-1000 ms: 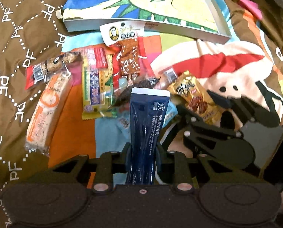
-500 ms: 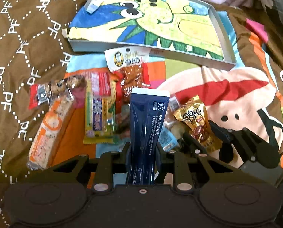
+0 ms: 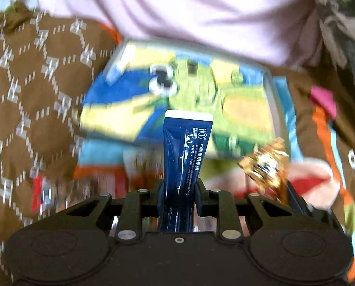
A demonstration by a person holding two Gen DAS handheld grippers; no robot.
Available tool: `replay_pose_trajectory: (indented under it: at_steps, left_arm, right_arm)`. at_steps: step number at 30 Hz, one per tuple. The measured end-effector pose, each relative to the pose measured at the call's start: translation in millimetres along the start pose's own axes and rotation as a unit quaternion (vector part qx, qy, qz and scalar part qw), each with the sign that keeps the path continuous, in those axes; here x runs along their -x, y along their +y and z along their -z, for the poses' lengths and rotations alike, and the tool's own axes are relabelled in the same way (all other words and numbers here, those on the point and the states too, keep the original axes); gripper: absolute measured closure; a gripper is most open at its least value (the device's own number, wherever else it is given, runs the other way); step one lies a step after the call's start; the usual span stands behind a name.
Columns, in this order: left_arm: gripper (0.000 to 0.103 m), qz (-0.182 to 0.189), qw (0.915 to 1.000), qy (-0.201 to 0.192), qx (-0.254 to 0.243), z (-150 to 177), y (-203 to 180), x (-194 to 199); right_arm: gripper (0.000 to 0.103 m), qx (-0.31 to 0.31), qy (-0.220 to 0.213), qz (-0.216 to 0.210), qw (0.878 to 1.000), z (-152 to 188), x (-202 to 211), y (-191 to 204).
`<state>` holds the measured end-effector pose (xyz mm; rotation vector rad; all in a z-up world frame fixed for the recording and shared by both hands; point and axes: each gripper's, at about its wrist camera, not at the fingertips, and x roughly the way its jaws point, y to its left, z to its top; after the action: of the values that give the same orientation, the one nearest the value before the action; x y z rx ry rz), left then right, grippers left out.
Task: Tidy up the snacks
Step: 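Carry the blue pack and gold bag into the grey tray and release both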
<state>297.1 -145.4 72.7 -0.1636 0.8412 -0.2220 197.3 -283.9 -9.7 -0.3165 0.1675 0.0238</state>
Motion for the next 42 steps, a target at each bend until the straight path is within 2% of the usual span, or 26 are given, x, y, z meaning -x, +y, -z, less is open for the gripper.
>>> replay_pose_trajectory:
  at_steps: [4,8,12,16,20,27,33,37,40,42]
  left_arm:
    - [0.076,-0.006,0.9989,-0.045,0.013,-33,-11,-8]
    - [0.076,-0.002,0.9966,-0.079,0.022,-59,-25,-23]
    - [0.076,0.006,0.9944,-0.102,0.028,-78,-37,-42]
    - [0.076,0.014,0.9923,-0.117,0.038,-87,-46,-63]
    - [0.076,0.022,0.9916,-0.119,0.044,-90,-52,-87]
    - [0.076,0.026,0.9941,-0.090,0.054,-86,-48,-125]
    - [0.075,0.032,0.9940,-0.086,0.058,-84,-44,-138]
    - [0.074,0.031,0.9948,-0.086,0.044,-81,-48,-145]
    - [0.072,0.028,0.9954,-0.084,0.035,-79,-50,-149]
    - [0.066,0.025,0.9956,-0.085,0.032,-78,-51,-149]
  right_arm:
    - [0.056,-0.019,-0.053,0.045,0.997,-5,-12,-12]
    - [0.056,-0.024,-0.090,0.068,0.993,-13,-25,-19]
    - [0.056,-0.026,-0.105,0.088,0.990,-13,-41,-25]
    - [0.056,-0.038,-0.097,0.114,0.988,-5,-63,-32]
    - [0.056,-0.061,-0.078,0.121,0.988,-1,-80,-44]
    - [0.056,-0.068,-0.042,0.098,0.992,7,-96,-48]
    - [0.054,-0.068,-0.015,0.077,0.995,12,-103,-41]
    - [0.052,-0.069,0.007,0.068,0.995,16,-109,-39]
    - [0.050,-0.074,0.019,0.063,0.995,17,-113,-42]
    - [0.048,-0.078,0.022,0.062,0.995,17,-114,-43]
